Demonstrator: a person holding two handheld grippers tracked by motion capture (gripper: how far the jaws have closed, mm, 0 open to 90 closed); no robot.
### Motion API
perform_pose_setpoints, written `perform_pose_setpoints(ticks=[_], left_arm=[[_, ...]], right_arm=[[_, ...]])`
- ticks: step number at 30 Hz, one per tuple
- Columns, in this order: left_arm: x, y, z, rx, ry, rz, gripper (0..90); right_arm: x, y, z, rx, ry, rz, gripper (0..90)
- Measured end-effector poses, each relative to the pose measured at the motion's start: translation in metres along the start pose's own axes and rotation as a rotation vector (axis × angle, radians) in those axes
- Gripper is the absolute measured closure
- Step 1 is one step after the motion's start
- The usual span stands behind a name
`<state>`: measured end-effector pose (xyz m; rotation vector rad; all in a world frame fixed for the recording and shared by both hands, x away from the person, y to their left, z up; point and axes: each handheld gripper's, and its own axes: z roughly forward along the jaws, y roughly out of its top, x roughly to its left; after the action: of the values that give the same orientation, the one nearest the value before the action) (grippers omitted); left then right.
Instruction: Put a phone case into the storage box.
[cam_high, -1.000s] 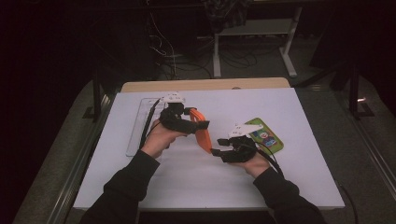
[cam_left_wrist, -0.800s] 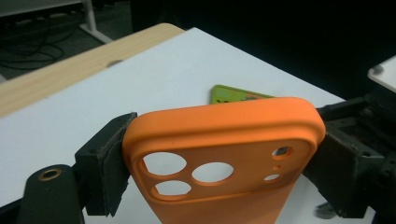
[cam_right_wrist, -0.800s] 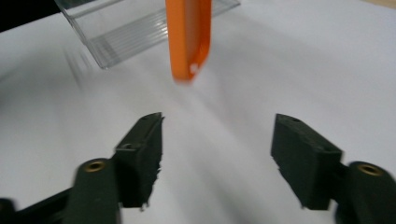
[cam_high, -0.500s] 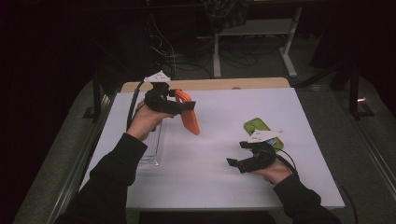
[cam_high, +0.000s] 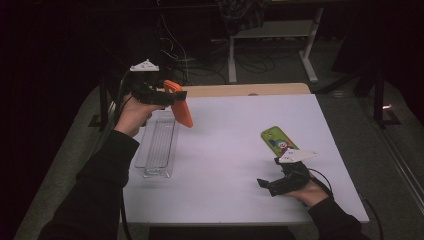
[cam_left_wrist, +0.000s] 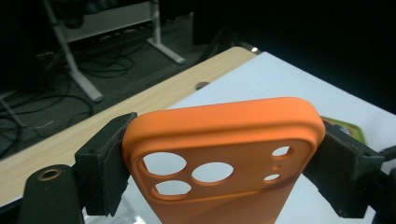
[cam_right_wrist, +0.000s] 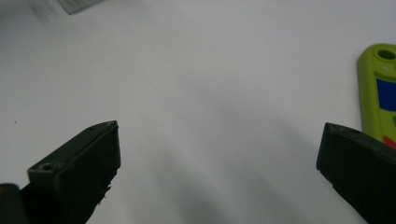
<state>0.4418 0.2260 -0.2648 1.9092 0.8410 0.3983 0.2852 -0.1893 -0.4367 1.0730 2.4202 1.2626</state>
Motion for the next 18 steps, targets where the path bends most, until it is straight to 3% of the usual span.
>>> perform_pose_setpoints(ticks=[9, 18], left_arm=[[0.025, 0.008, -0.005, 0.018, 0.116, 0.014, 16.2], [0.05, 0.0, 0.012, 0.072, 0.264, -0.009, 16.0]], right_arm=[[-0.003, -0.005, -0.003, 0.006, -0.004, -0.002, 0.0], [-0.003, -0.005, -0.002, 0.006, 0.002, -0.005, 0.0]])
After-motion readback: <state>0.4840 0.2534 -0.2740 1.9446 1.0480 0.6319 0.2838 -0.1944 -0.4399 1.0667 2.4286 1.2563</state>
